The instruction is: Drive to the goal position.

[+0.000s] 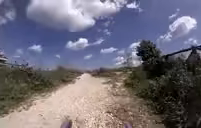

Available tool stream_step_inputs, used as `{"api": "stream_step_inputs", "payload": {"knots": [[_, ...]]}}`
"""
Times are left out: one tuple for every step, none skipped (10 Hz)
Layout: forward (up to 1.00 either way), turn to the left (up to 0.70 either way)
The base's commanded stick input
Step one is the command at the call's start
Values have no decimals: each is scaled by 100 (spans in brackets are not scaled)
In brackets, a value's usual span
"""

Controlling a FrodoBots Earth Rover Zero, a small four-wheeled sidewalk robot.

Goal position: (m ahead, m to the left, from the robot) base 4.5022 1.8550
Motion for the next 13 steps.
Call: {"api": "stream_step_inputs", "payload": {"knots": [[85, -24], [85, -3], [85, 0], [85, 0], [85, 0], [84, 0], [83, 0], [83, 0], [83, 0], [83, 0], [84, 0], [85, 0], [85, 0]]}}
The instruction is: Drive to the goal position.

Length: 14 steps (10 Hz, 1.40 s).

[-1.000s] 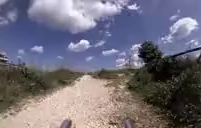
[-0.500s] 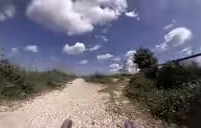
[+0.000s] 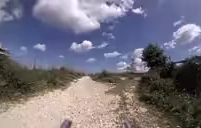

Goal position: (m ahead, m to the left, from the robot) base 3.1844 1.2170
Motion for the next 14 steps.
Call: {"api": "stream_step_inputs", "payload": {"knots": [[85, 0], [85, 0], [85, 0], [85, 0], [85, 0], [85, 0], [85, 0], [85, 0], [85, 0], [74, 0], [0, 0], [0, 0], [0, 0], [0, 0]]}}
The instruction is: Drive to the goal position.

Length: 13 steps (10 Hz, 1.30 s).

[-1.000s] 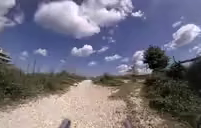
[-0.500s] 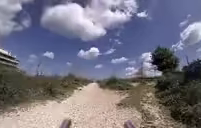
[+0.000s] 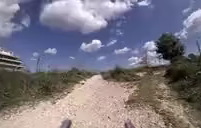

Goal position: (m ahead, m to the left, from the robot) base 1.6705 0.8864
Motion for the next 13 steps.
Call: {"api": "stream_step_inputs", "payload": {"knots": [[0, -61], [0, -85], [0, -85], [0, -85], [0, -85], [0, -85], [0, -85], [0, -85], [0, -85], [0, -85], [0, -85], [0, -85], [0, -85]]}}
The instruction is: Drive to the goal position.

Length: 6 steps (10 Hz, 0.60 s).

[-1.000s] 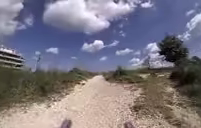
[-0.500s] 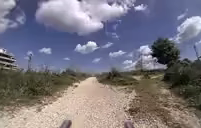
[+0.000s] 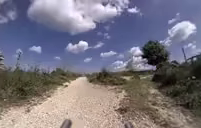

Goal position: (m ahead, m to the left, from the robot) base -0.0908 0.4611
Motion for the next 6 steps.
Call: {"api": "stream_step_inputs", "payload": {"knots": [[0, -85], [0, -85], [0, -85], [0, -85], [0, -85], [0, -85]]}}
